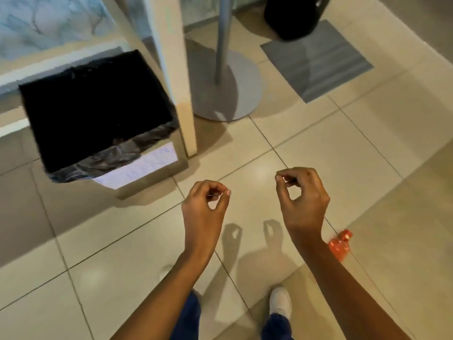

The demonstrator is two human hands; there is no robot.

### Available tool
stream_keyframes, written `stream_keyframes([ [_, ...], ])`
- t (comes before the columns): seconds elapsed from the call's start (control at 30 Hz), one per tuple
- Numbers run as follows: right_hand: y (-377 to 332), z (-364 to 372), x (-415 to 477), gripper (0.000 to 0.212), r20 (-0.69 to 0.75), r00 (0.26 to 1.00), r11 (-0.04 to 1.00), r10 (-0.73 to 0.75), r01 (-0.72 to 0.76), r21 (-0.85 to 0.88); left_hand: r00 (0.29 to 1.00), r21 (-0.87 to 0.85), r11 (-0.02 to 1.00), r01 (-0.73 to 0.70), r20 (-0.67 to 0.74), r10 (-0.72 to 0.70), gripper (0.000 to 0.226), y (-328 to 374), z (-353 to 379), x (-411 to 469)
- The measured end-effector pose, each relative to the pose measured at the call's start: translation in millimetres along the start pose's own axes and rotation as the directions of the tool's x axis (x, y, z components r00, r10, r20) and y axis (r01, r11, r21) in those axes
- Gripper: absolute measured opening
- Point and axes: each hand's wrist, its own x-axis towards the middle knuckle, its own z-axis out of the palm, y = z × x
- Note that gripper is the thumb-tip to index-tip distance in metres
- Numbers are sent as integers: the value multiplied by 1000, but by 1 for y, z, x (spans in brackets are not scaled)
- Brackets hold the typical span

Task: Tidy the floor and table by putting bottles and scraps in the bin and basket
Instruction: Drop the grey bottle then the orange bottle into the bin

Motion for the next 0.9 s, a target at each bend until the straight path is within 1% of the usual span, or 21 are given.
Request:
stream_keyframes([
  [0.07,32,-34,-15,9,-17,999,999,44,-44,3,999,15,1000,5,49,-6,6,6,41,-25],
  [0.17,79,-85,-33,9,-56,996,992,68,-73,-102,994,22,1000,15,107,-17,7,15,105,-62],
  [0.27,136,-134,-53,13,-43,977,968,207,-211,-136,988,43,999,17,151,-23,8,25,174,-101],
  [0.33,174,-154,-70,13,39,949,938,313,-303,-166,983,62,997,36,178,-47,11,26,215,-123],
  [0.37,195,-163,-80,13,100,934,925,343,-316,-212,979,78,996,43,196,-58,12,25,237,-133],
  [0.43,237,-175,-102,14,198,912,907,359,-291,-304,967,116,992,44,245,-71,13,18,277,-150],
  [0.5,275,-179,-120,13,237,892,883,384,-281,-375,950,154,987,38,302,-83,12,6,309,-161],
  [0.57,316,-181,-137,14,224,865,845,449,-329,-422,931,195,981,26,352,-95,13,-10,339,-169],
  [0.63,355,-176,-151,21,216,816,790,537,-396,-468,914,233,972,24,390,-116,12,-30,363,-172],
  [0.7,394,-166,-168,33,207,743,712,636,-463,-528,898,268,963,4,422,-121,7,-56,384,-174],
  [0.8,445,-145,-186,52,174,568,553,804,-607,-570,891,312,950,-19,436,-125,7,-96,407,-170],
  [0.9,499,-113,-200,68,120,375,373,919,-733,-569,886,340,940,-29,445,-134,9,-142,427,-165],
])
